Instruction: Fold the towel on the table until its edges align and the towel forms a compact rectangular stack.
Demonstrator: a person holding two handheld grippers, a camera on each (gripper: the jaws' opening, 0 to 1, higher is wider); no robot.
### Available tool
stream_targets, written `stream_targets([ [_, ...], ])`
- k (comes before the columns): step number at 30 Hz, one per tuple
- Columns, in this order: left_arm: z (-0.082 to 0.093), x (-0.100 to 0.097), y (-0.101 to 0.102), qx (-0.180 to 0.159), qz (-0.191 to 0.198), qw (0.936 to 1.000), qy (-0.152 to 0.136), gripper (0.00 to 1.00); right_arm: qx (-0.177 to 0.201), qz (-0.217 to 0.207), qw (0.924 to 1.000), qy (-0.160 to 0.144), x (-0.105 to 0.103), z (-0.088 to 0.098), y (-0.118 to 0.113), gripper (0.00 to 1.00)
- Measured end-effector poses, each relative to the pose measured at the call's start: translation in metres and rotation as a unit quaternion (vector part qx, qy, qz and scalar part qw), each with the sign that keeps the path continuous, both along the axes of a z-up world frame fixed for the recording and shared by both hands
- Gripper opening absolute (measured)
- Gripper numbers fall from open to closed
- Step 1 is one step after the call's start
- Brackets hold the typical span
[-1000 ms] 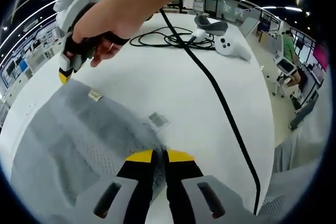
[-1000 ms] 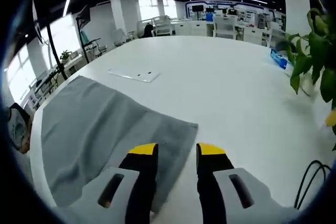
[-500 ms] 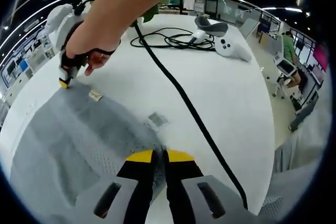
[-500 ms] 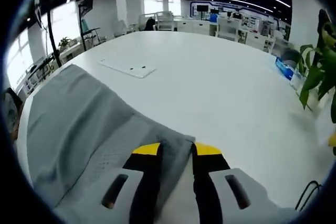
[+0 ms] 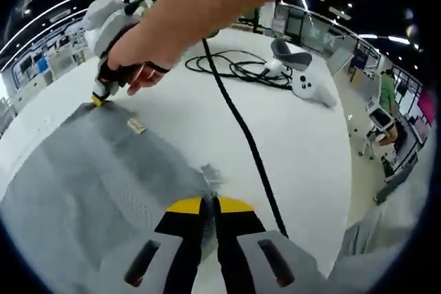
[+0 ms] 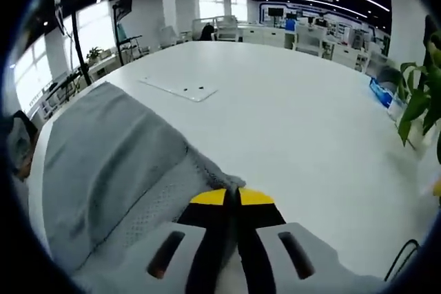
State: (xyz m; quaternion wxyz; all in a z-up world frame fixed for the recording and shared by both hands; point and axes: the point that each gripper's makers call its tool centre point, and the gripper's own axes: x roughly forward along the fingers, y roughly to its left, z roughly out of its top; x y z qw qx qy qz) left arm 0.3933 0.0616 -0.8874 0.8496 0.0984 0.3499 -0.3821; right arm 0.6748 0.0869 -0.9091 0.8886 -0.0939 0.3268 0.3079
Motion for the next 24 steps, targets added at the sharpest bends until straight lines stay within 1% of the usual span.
stream_targets([
  [2,0.0,-0.001,-0.004,0.016,-0.022,0.9996,-0.012,0.06,0.005,-0.003,1.0,0.006,-0.003,0.001,-0.007,0.02],
  [3,0.0,-0.003,-0.006,0.017,-0.025,0.9995,-0.011,0.06,0.006,-0.007,0.9999,0.01,-0.005,0.0,-0.011,0.02],
  [6,0.006,-0.011,-0.009,0.014,-0.027,0.9995,-0.009,0.06,0.011,-0.015,0.9997,0.015,-0.008,0.001,-0.019,0.01],
  [8,0.015,-0.015,-0.011,0.009,-0.025,0.9996,-0.014,0.06,0.015,-0.018,0.9996,0.016,-0.014,0.004,-0.026,0.01],
  [12,0.026,-0.017,-0.011,0.004,-0.024,0.9995,-0.02,0.06,0.028,-0.028,0.999,0.02,-0.019,0.01,-0.03,0.01],
  [13,0.028,-0.017,-0.011,0.0,-0.02,0.9996,-0.02,0.06,0.03,-0.031,0.9989,0.018,-0.02,0.014,-0.032,0.01],
  [15,0.035,-0.015,-0.009,-0.015,-0.005,0.9997,-0.017,0.06,0.034,-0.034,0.9987,0.016,-0.02,0.017,-0.031,0.01],
  [17,0.042,-0.011,-0.008,-0.03,0.008,0.9994,-0.015,0.06,0.035,-0.037,0.9986,0.012,-0.024,0.028,-0.033,0.01],
  [18,0.046,-0.009,-0.007,-0.038,0.014,0.999,-0.018,0.06,0.037,-0.038,0.9986,0.009,-0.023,0.031,-0.033,0.01],
  [20,0.054,-0.006,-0.006,-0.057,0.029,0.9978,-0.015,0.06,0.036,-0.042,0.9985,0.003,-0.024,0.038,-0.034,0.01],
  [21,0.057,-0.006,-0.005,-0.062,0.032,0.9975,-0.015,0.05,0.033,-0.047,0.9983,-0.006,-0.027,0.047,-0.038,0.02],
  [23,0.068,-0.008,-0.005,-0.069,0.028,0.997,-0.021,0.05,0.039,-0.052,0.9979,-0.006,-0.025,0.051,-0.041,0.01],
  [24,0.074,-0.01,-0.006,-0.072,0.024,0.9968,-0.025,0.05,0.04,-0.053,0.9977,-0.008,-0.029,0.057,-0.042,0.01],
])
